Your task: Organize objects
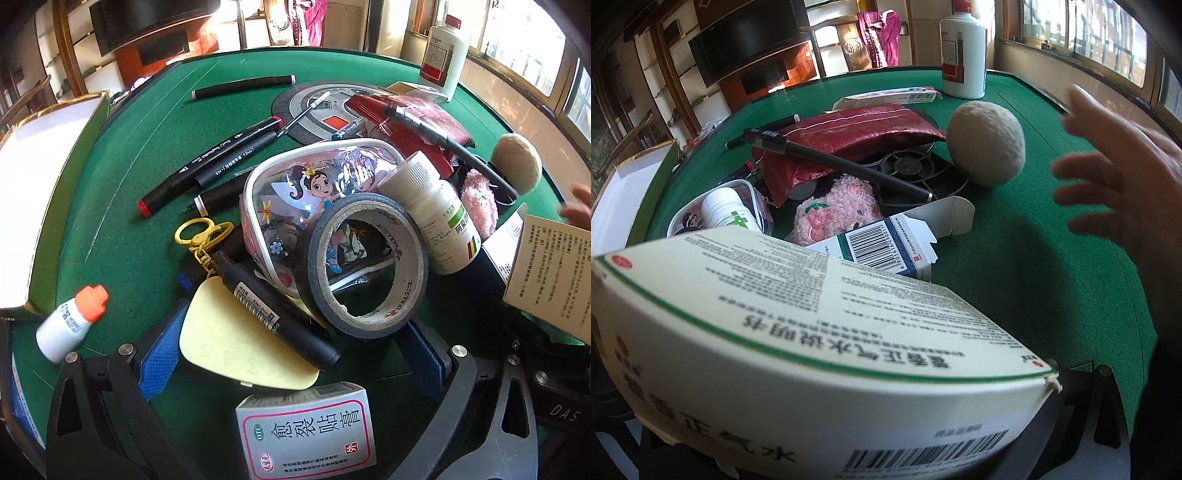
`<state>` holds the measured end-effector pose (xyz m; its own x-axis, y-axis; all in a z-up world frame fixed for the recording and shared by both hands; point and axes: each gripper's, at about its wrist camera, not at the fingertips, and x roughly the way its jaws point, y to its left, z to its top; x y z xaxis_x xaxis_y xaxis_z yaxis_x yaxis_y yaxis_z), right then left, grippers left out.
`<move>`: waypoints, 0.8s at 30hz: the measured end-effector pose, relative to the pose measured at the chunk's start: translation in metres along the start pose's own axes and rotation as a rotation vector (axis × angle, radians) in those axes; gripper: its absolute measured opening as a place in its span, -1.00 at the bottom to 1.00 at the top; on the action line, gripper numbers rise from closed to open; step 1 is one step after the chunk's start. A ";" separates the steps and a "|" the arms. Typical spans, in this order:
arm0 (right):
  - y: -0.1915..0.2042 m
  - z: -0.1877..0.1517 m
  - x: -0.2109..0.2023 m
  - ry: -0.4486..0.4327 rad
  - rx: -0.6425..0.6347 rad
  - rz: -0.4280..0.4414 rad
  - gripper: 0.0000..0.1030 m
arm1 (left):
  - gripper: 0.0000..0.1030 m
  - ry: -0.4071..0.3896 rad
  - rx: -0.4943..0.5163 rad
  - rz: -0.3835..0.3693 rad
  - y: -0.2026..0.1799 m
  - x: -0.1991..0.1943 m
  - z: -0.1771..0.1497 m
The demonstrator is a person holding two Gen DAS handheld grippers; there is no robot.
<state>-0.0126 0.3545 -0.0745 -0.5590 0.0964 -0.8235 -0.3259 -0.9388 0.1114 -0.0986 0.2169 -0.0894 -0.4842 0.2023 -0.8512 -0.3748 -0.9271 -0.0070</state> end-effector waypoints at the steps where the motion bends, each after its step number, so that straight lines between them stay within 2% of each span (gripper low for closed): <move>1: 0.000 0.000 0.000 0.000 0.000 0.000 1.00 | 1.00 0.000 0.000 0.000 0.000 0.000 0.000; 24: 0.001 -0.001 -0.002 0.001 0.001 -0.001 1.00 | 1.00 0.001 0.001 0.000 -0.005 0.003 0.006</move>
<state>-0.0115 0.3532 -0.0735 -0.5578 0.0968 -0.8243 -0.3269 -0.9385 0.1110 -0.1028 0.2238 -0.0888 -0.4832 0.2013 -0.8520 -0.3754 -0.9268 -0.0061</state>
